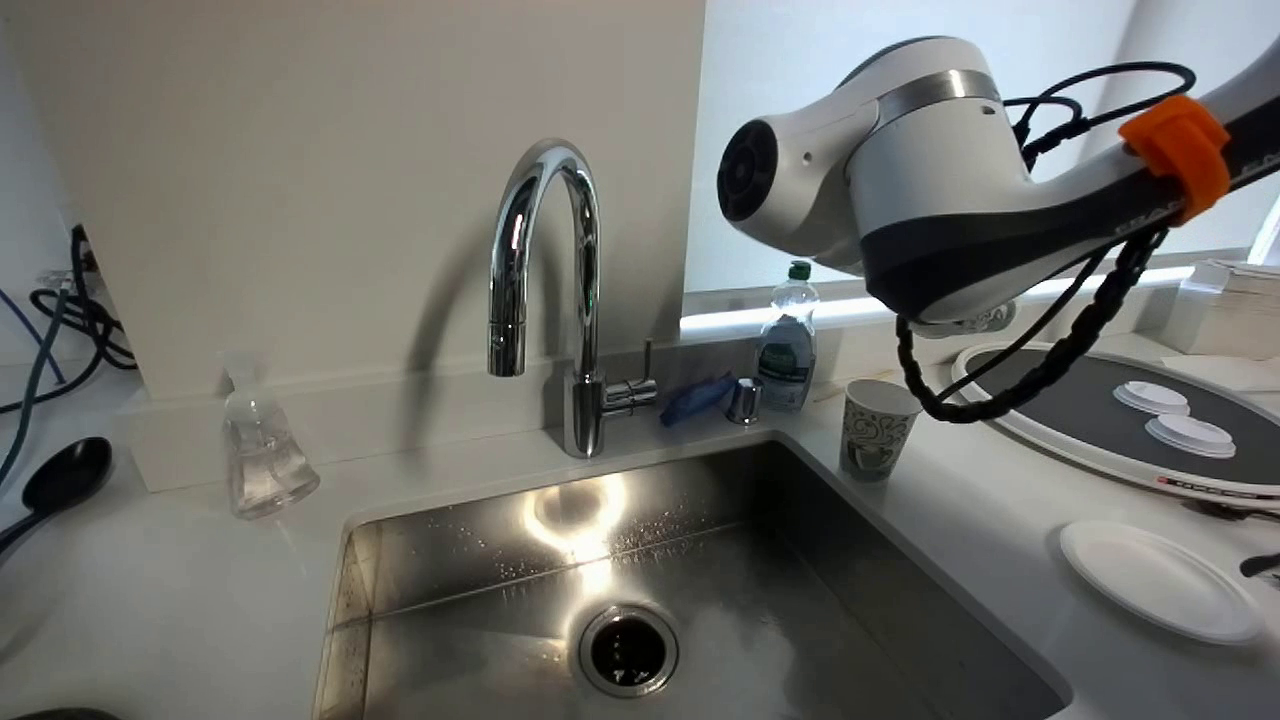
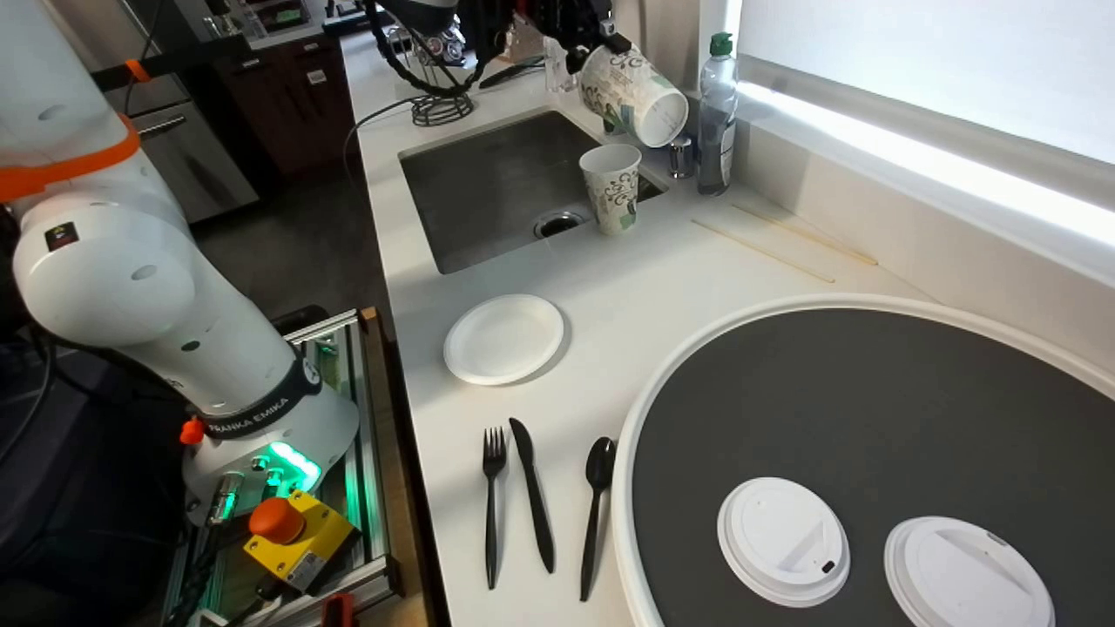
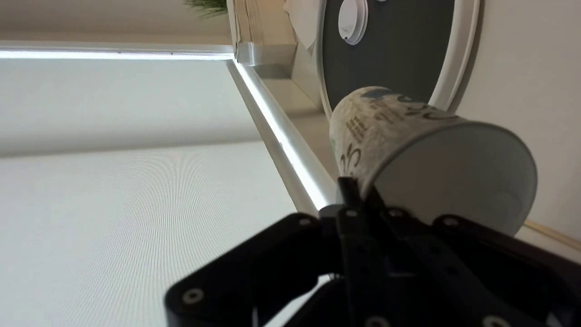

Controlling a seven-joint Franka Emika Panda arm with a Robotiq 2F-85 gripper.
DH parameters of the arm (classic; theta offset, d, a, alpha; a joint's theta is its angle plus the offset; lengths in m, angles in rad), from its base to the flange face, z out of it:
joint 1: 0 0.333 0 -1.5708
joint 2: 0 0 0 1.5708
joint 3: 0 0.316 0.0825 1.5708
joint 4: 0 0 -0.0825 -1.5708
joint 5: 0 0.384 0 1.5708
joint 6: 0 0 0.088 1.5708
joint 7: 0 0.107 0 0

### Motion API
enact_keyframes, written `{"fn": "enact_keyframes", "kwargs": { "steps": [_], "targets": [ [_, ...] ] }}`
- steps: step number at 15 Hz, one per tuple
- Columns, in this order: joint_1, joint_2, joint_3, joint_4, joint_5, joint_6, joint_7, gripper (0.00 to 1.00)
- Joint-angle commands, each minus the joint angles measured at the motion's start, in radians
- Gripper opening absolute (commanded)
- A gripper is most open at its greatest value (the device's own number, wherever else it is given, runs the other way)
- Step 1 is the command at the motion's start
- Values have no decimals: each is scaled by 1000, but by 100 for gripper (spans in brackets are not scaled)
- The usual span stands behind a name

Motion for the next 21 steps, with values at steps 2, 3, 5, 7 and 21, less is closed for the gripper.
{"fn": "enact_keyframes", "kwargs": {
  "steps": [2, 3, 5, 7, 21],
  "targets": [
    [-24, -10, -17, 39, 99, -44, 43, 1],
    [-30, -16, -23, 43, 117, -49, 55, 1],
    [-44, -28, -36, 50, 166, -56, 86, 1],
    [-59, -42, -49, 56, 232, -53, 121, 1],
    [-127, -201, -104, -26, 546, 43, 485, 1]
  ]
}}
